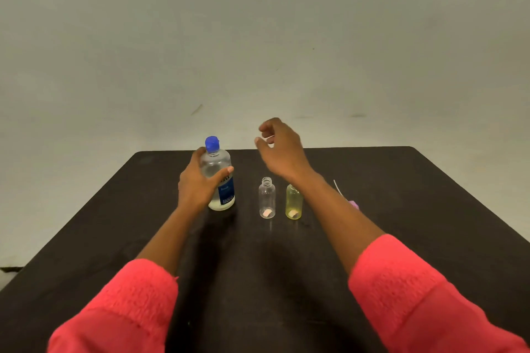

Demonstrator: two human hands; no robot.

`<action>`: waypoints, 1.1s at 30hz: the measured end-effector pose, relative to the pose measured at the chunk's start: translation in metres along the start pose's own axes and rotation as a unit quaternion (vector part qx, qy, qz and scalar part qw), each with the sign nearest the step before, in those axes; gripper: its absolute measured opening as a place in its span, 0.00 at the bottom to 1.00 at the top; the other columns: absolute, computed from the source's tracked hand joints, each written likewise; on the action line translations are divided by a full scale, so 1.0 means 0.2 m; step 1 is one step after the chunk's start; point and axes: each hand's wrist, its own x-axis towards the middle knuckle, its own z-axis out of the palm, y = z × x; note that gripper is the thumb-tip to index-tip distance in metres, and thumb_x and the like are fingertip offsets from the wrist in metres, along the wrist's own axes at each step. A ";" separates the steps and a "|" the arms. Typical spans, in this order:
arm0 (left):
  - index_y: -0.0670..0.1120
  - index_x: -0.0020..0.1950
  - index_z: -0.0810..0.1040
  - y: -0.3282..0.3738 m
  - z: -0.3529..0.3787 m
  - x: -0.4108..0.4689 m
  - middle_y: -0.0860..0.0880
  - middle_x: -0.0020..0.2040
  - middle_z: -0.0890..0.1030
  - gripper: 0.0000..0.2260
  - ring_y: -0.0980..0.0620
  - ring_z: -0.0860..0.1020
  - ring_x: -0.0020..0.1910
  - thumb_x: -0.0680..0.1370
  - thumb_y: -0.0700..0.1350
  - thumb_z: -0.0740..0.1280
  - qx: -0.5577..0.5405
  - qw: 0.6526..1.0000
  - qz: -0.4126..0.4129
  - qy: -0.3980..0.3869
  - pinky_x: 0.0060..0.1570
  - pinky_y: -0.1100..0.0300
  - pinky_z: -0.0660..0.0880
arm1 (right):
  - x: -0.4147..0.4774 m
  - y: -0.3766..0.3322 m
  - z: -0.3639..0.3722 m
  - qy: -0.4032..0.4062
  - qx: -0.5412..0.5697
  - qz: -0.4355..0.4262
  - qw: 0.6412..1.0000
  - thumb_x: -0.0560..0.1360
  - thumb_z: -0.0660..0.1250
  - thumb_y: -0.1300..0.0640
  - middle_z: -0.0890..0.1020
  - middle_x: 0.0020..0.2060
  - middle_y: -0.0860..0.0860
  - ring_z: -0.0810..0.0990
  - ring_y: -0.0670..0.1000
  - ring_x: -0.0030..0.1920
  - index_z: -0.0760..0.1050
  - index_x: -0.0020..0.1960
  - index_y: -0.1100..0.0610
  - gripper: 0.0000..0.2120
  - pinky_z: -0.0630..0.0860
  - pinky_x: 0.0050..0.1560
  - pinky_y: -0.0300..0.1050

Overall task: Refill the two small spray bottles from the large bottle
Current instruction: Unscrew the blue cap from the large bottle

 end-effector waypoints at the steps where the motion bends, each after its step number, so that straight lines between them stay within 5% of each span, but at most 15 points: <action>1: 0.50 0.72 0.64 0.00 0.01 -0.01 0.45 0.67 0.74 0.32 0.42 0.73 0.64 0.72 0.52 0.73 0.001 1.000 0.004 0.009 0.61 0.46 0.72 | 0.00 -0.02 0.02 -0.025 -0.012 -0.002 1.000 0.76 0.64 0.55 0.77 0.54 0.52 0.76 0.50 0.52 0.71 0.60 0.56 0.13 0.75 0.54 0.44; 8: 0.50 0.74 0.65 0.02 0.02 -0.16 0.45 0.66 0.75 0.34 0.45 0.75 0.64 0.70 0.51 0.75 -0.021 0.999 0.024 0.023 0.61 0.47 0.74 | -0.01 -0.18 0.12 -0.140 -0.026 -0.025 0.990 0.75 0.67 0.50 0.75 0.59 0.55 0.76 0.53 0.57 0.68 0.67 0.55 0.23 0.74 0.58 0.49; 11: 0.50 0.72 0.67 0.01 0.01 -0.22 0.46 0.64 0.78 0.34 0.46 0.76 0.62 0.69 0.50 0.76 -0.016 0.999 0.015 0.030 0.61 0.46 0.75 | -0.04 -0.22 0.14 -0.168 -0.074 -0.061 0.981 0.74 0.69 0.48 0.77 0.54 0.54 0.77 0.52 0.51 0.72 0.62 0.55 0.20 0.74 0.53 0.44; 16: 0.50 0.71 0.69 0.01 0.00 -0.28 0.47 0.61 0.79 0.34 0.48 0.77 0.59 0.67 0.50 0.77 -0.026 0.999 0.018 0.036 0.58 0.47 0.76 | -0.05 -0.27 0.13 -0.182 -0.141 -0.104 0.968 0.73 0.70 0.55 0.79 0.52 0.53 0.75 0.51 0.49 0.76 0.56 0.56 0.13 0.70 0.48 0.41; 21: 0.51 0.73 0.67 0.02 -0.01 -0.30 0.46 0.63 0.78 0.36 0.48 0.77 0.61 0.68 0.52 0.77 -0.029 0.999 0.023 0.038 0.60 0.46 0.75 | 0.01 -0.30 0.06 -0.281 -0.095 -0.088 0.951 0.70 0.70 0.67 0.79 0.55 0.53 0.76 0.50 0.53 0.77 0.56 0.56 0.15 0.71 0.45 0.36; 25: 0.52 0.71 0.69 0.03 -0.01 -0.30 0.49 0.61 0.79 0.34 0.49 0.77 0.60 0.67 0.55 0.76 -0.026 0.999 0.023 0.032 0.59 0.46 0.76 | 0.04 -0.34 0.04 -0.304 -0.134 -0.078 0.940 0.74 0.68 0.51 0.76 0.59 0.54 0.75 0.53 0.56 0.69 0.65 0.56 0.22 0.70 0.49 0.41; 28: 0.52 0.72 0.67 0.03 0.00 -0.30 0.50 0.63 0.78 0.35 0.50 0.77 0.61 0.68 0.55 0.76 -0.021 0.999 0.020 0.035 0.60 0.48 0.75 | 0.05 -0.38 0.06 -0.248 -0.282 -0.119 0.919 0.76 0.63 0.42 0.75 0.42 0.52 0.76 0.53 0.46 0.71 0.51 0.58 0.19 0.69 0.42 0.43; 33: 0.53 0.73 0.66 0.03 0.00 -0.30 0.48 0.64 0.77 0.37 0.49 0.76 0.62 0.67 0.54 0.77 -0.032 0.999 0.004 0.032 0.61 0.47 0.75 | 0.07 -0.42 0.09 -0.304 -0.327 -0.157 0.881 0.75 0.66 0.57 0.78 0.50 0.54 0.75 0.51 0.44 0.74 0.53 0.58 0.08 0.67 0.36 0.38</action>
